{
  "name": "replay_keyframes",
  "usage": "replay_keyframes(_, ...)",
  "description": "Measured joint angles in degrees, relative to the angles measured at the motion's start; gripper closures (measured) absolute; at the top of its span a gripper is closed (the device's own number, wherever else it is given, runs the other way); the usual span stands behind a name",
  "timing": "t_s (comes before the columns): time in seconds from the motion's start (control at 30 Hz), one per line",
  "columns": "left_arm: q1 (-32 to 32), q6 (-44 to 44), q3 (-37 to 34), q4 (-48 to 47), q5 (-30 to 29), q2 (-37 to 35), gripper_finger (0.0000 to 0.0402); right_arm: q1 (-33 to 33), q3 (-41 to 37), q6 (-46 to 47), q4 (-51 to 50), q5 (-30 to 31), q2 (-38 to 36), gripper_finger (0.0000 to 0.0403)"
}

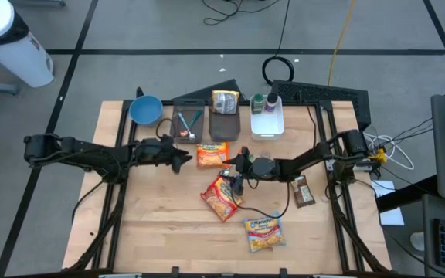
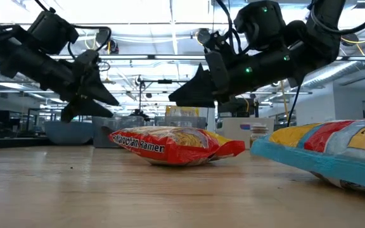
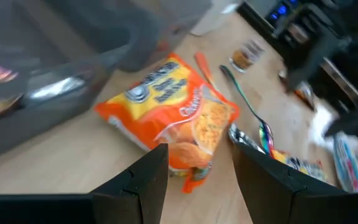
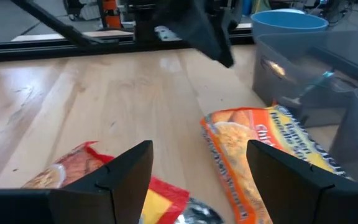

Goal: Pick & Place Food Item
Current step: Put the orange noodle pack into the right black bin

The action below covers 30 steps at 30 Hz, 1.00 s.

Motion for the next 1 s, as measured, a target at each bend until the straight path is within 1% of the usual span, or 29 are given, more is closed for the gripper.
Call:
replay_keyframes(0.17,1.81,-5.26,0.00,-0.34,-0.01,1.28,0.0215,1.31,-0.02,-1.56,-0.07,-0.06,0.00,0.0149)
replay_keyframes(0.43,2.05,-10.51,0.00,-0.38,-0.02,7.12,0.0215,2.79,-0.09,-3.76,-1.16,-0.06,0.00,0.0149)
replay_keyframes(0.57,2.04,-12.61,0.00,3.72,0.00,9.95,0.0215,2.80,-0.09,-4.76,-1.20,-0.06,0.00,0.0149)
replay_keyframes(0.7,2.04,-13.18,0.55,5.50,-0.02,12.70,0.0215,2.76,-0.09,-4.76,-1.55,-0.06,0.00,0.0149)
replay_keyframes(0.83,2.04,-13.09,2.95,4.59,-0.20,15.97,0.0215,2.76,-0.11,-4.76,-1.92,-0.06,0.00,0.0149)
replay_keyframes(1.0,2.04,-10.87,6.01,4.48,0.48,20.03,0.0215,2.76,-0.11,-4.76,-2.13,-0.06,0.00,0.0149)
